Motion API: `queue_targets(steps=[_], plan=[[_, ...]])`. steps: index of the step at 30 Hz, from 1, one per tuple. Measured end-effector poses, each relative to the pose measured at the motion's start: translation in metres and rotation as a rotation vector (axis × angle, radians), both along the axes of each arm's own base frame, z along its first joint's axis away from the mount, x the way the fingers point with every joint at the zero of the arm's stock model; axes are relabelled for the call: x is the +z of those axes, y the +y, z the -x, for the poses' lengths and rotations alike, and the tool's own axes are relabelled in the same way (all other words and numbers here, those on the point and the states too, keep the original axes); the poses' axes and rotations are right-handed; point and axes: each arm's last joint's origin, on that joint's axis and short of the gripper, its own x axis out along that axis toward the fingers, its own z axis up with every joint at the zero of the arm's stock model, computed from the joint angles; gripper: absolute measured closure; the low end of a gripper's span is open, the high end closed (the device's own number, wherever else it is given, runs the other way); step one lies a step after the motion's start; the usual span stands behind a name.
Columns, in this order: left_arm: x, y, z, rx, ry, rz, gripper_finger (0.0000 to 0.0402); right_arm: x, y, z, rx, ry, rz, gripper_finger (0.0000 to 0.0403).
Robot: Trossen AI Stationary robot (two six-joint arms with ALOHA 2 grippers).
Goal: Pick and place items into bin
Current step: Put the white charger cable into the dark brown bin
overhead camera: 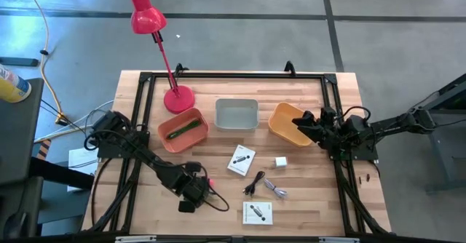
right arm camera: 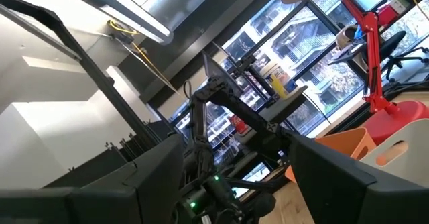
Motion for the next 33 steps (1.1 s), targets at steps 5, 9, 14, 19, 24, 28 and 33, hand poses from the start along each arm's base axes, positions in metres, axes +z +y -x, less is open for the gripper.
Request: queue_targets(steps=[5, 9, 14, 19, 24, 28, 33], plan=[[0.018, 0.004, 0.006, 0.027, -0.027, 0.007, 0.0387, 0.0, 0.0, 0.0, 0.004, 0.001, 0.001, 0.0144], [0.032, 0.006, 0.01, 0.032, -0.057, 0.019, 0.039, 0.0, 0.0, 0.0, 0.004, 0.004, 0.002, 0.0144], [0.053, 0.014, 0.02, 0.091, -0.103, -0.028, 0.039, 0.0, 0.0, 0.0, 0.004, 0.004, 0.002, 0.0144], [0.077, 0.028, 0.037, 0.237, -0.158, -0.117, 0.0391, 0.0, 0.0, 0.0, 0.0, 0.004, 0.001, 0.0144], [0.098, 0.046, 0.058, 0.391, -0.192, -0.221, 0.0389, 0.0, -0.001, 0.0, -0.02, 0.006, -0.004, 0.0144], [0.106, 0.063, 0.069, 0.468, -0.153, -0.273, 0.0393, -0.001, -0.001, 0.0, -0.04, 0.007, -0.008, 0.0144], [0.107, 0.087, 0.067, 0.495, -0.082, -0.332, 0.0389, -0.001, -0.001, 0.0, -0.048, 0.008, -0.01, 0.0144]])
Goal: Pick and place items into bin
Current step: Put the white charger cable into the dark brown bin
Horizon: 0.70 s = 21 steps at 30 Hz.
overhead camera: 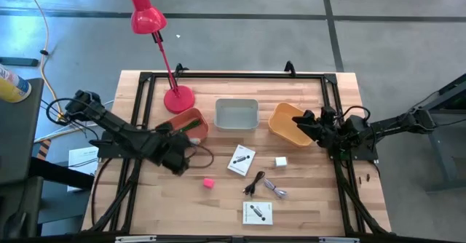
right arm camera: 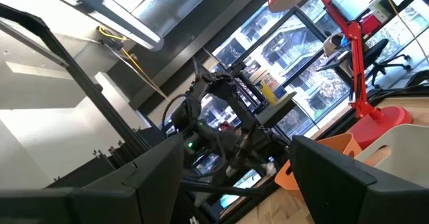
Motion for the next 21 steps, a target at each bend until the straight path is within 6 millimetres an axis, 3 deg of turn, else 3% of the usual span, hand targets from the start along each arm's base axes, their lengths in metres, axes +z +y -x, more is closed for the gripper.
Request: queue_targets(steps=[9, 14, 21], plan=[[0.0, 0.054, -0.008, 0.025, 0.119, -0.032, 0.0388, 0.0, 0.0, 0.0, 0.002, -0.001, 0.001, 0.0144], [-0.014, 0.081, -0.005, 0.075, 0.189, 0.003, 0.038, 0.0, 0.0, 0.0, 0.007, -0.002, -0.005, 0.0144], [-0.039, 0.093, 0.002, 0.114, 0.212, 0.106, 0.0355, 0.0, 0.001, 0.0, 0.03, -0.007, -0.005, 0.0144]])
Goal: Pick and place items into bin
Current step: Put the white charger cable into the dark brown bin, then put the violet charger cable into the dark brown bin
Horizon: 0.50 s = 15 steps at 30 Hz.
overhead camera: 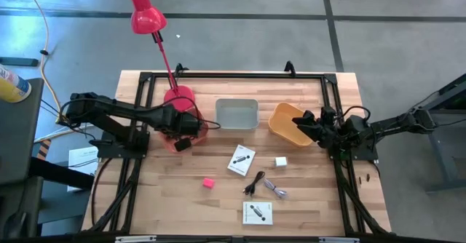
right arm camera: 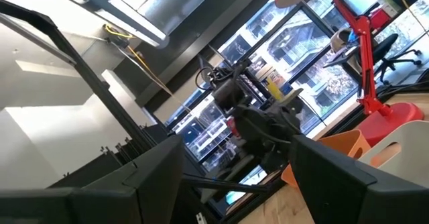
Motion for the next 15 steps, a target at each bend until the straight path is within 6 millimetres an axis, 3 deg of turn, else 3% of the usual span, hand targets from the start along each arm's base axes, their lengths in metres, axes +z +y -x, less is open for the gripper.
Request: queue_targets(steps=[12, 15], plan=[[0.009, -0.001, -0.012, -0.097, -0.068, -0.04, 0.0246, 0.0, 0.0, 0.0, -0.002, -0.007, -0.033, 0.0144], [0.018, -0.002, -0.015, -0.169, -0.079, -0.016, 0.0223, 0.008, 0.003, 0.0, 0.083, -0.026, -0.005, 0.0144]])
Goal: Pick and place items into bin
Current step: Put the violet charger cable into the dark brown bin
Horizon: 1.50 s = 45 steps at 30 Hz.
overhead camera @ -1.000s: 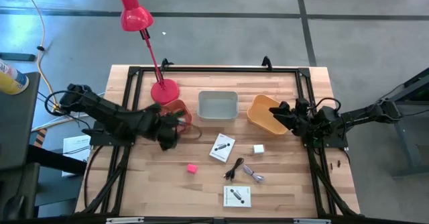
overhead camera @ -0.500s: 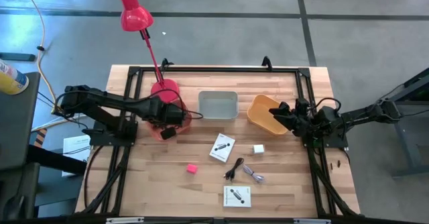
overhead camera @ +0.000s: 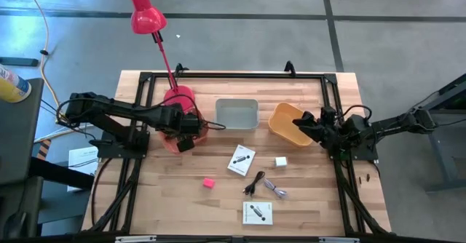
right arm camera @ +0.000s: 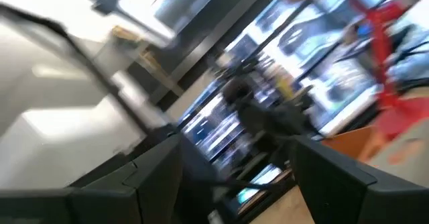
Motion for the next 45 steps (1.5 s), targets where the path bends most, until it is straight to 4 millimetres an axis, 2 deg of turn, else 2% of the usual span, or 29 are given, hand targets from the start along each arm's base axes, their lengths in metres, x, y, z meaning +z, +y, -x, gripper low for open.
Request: queue_targets(steps=[3, 9, 14, 16, 19, 24, 34, 38, 45], plan=[[0.013, -0.003, -0.003, -0.137, -0.012, 0.046, 0.0212, 0.016, 0.008, -0.005, 0.074, 0.07, 0.032, 0.0144], [0.047, -0.019, -0.001, -0.38, -0.065, 0.009, 0.0224, 0.048, 0.022, -0.017, 0.035, 0.56, 0.098, 0.0144], [0.067, -0.026, 0.011, -0.458, -0.125, -0.105, 0.0241, 0.066, 0.039, -0.033, 0.015, 0.813, 0.122, 0.0144], [0.073, -0.027, 0.016, -0.459, -0.148, -0.143, 0.0246, 0.067, 0.049, -0.044, 0.028, 0.89, 0.122, 0.0144], [0.081, -0.026, 0.025, -0.449, -0.184, -0.178, 0.0249, 0.057, 0.069, -0.062, 0.049, 1.028, 0.126, 0.0144], [0.088, -0.026, 0.033, -0.463, -0.21, -0.19, 0.0249, 0.024, 0.107, -0.09, 0.123, 1.252, 0.151, 0.0144], [0.093, -0.025, 0.041, -0.511, -0.216, -0.211, 0.025, -0.018, 0.165, -0.126, 0.067, 1.41, 0.171, 0.0144], [0.093, -0.025, 0.041, -0.518, -0.213, -0.213, 0.025, -0.037, 0.179, -0.13, 0.04, 1.545, 0.2, 0.0144], [0.094, -0.025, 0.041, -0.518, -0.215, -0.213, 0.025, -0.052, 0.188, -0.132, -0.022, 1.647, 0.185, 0.0144]])
